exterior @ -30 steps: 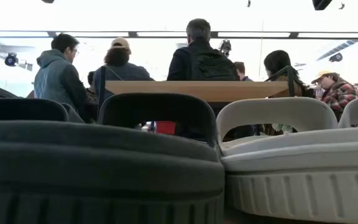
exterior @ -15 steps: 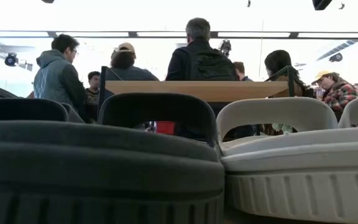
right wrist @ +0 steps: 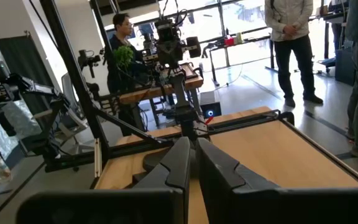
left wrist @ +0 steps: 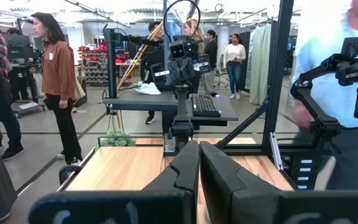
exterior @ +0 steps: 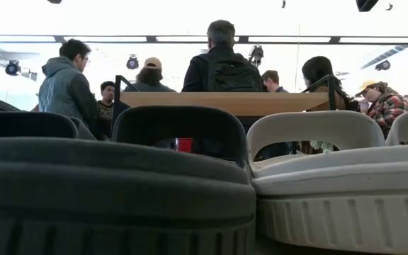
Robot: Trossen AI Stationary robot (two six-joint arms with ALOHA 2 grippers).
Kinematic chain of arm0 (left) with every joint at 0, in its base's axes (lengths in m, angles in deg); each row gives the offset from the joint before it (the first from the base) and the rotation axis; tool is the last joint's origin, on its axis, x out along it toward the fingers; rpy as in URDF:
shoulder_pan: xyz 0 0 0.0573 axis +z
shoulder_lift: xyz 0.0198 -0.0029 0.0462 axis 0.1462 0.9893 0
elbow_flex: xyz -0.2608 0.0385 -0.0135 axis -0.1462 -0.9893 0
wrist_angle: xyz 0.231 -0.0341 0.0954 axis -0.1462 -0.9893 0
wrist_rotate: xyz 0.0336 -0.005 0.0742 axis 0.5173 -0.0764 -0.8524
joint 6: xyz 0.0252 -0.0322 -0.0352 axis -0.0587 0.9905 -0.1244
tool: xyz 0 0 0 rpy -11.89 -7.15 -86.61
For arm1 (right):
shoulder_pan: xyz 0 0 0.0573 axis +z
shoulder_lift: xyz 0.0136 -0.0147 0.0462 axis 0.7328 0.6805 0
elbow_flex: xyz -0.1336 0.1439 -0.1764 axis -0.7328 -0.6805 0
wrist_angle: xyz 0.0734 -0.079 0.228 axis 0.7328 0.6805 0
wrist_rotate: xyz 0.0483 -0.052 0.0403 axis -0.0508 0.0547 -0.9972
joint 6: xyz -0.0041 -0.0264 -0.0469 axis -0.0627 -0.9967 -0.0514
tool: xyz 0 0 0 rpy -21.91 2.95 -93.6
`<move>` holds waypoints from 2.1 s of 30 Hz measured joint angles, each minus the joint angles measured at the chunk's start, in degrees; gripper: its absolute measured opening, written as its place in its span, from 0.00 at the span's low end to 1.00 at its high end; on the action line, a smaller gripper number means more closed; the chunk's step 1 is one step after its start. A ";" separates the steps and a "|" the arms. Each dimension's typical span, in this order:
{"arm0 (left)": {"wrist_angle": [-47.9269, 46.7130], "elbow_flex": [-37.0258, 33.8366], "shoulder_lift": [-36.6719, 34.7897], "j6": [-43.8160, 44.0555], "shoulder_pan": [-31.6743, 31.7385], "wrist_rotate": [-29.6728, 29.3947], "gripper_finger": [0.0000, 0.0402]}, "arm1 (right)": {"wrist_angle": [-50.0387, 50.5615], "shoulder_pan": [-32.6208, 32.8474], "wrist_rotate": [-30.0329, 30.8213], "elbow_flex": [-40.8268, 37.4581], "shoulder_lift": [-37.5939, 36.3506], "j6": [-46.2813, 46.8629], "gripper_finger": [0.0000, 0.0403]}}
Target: Pick and place slides into the shelf
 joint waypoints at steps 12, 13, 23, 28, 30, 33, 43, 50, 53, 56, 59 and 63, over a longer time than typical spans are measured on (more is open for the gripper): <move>0.01 0.00 0.01 -0.01 0.00 0.00 0.00 | 0.01 -0.01 -0.01 0.01 0.00 0.00 0.06; 0.00 0.00 0.01 0.01 0.00 0.00 0.00 | 0.00 0.00 0.00 0.01 0.00 0.01 0.06; 0.00 0.00 -0.01 0.01 0.02 0.00 0.00 | -3.18 -0.01 0.00 0.07 0.53 0.01 0.06; 1.63 0.02 -0.53 -0.67 0.04 -5.58 0.00 | -5.80 -0.01 0.36 0.08 0.74 0.22 0.06; 4.29 -0.04 -0.87 -0.70 0.04 -10.76 0.00 | -7.32 0.01 1.62 0.07 1.16 3.83 0.06; 7.49 -0.10 -0.61 -0.38 0.06 -11.41 0.00 | -8.58 0.01 1.97 0.06 1.43 10.78 0.06; 31.04 -0.11 2.59 15.15 0.04 -10.95 0.00 | -21.64 0.01 1.41 0.32 4.22 14.98 0.06; 40.00 -0.11 3.06 11.91 0.04 -10.94 0.00 | -39.44 0.01 1.08 0.30 11.06 14.35 0.06; 43.50 -0.11 2.98 11.44 0.04 -10.95 0.00 | -43.96 0.01 1.35 0.28 13.80 14.57 0.06; 45.74 0.01 2.42 11.41 0.04 -10.95 0.00 | -46.87 -0.01 1.74 0.26 17.29 14.58 0.06; 49.13 0.12 2.31 11.48 0.04 -10.93 0.00 | -50.14 -0.01 3.02 0.34 21.63 17.12 0.06; 47.16 0.09 1.94 8.49 0.04 -8.23 0.00 | -48.56 -0.13 2.95 3.56 28.06 18.04 0.06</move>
